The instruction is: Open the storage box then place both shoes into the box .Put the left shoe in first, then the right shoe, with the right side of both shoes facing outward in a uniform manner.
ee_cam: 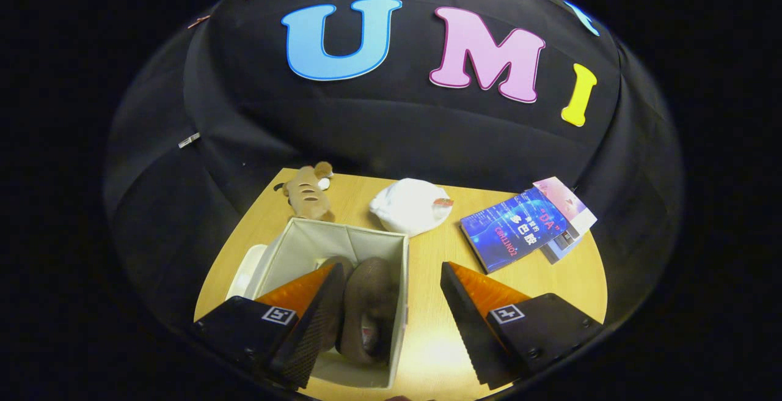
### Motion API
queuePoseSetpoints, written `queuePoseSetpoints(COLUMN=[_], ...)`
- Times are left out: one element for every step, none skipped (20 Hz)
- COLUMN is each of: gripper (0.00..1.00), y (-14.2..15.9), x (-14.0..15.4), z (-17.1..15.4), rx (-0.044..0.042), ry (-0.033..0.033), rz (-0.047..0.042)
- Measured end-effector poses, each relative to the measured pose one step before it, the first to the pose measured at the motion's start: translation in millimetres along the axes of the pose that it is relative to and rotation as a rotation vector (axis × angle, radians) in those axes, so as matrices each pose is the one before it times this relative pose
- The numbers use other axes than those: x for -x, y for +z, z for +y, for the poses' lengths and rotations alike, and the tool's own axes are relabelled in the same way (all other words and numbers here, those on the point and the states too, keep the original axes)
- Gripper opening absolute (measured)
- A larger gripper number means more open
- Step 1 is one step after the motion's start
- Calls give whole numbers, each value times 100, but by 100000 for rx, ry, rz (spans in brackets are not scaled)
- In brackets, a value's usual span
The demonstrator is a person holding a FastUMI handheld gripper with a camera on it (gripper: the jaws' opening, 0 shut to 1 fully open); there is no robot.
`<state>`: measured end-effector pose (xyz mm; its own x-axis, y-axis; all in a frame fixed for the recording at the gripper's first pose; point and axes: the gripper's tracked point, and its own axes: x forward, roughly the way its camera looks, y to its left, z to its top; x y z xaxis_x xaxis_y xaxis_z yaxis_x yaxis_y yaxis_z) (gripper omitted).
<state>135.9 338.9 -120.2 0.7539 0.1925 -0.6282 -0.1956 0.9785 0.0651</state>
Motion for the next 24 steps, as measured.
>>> queuePoseSetpoints(gripper=[99, 99, 99, 99, 99, 99, 99, 99, 99, 99, 99, 99, 99, 99, 99, 99, 99, 98, 98, 98, 98, 98, 98, 98], y=[151, 195, 160, 169, 272, 454, 467, 524, 541, 478, 521, 513, 480, 608, 603, 507, 495, 461, 309, 230, 247, 38, 51, -5], x=[384, 374, 518, 531, 534, 643, 666, 646, 680, 841, 811, 722, 833, 809, 653, 715, 551, 534, 1032, 560, 361, 477, 684, 681], z=[-529, -468, -514, -493, -468, -607, -745, -792, -866, -894, -1011, -1202, -1314, -1310, -1189, -1095, -1175, -1262, -1409, -1528, -1356, -1236, -1318, -1220], rx=[1005, 949, 699, 61, -240, -510, -589, -437, -619, -867, -588, -107, 183, 144, -466, -992, -1313, -1347, -984, -709, -392, 218, 518, 336], ry=[-98, -160, -144, -102, 29, -109, -516, -791, -752, -856, -1114, -1618, -1844, -1806, -1396, -828, -550, -604, -909, -1157, -513, 134, 78, 571], rz=[-1337, -1159, -1081, -1113, -1308, -1868, -1933, -2287, -2181, -1977, -2144, -2158, -2354, -2344, -2198, -2155, -2067, -2007, -1810, -1718, -1925, -1965, -1679, -1942])
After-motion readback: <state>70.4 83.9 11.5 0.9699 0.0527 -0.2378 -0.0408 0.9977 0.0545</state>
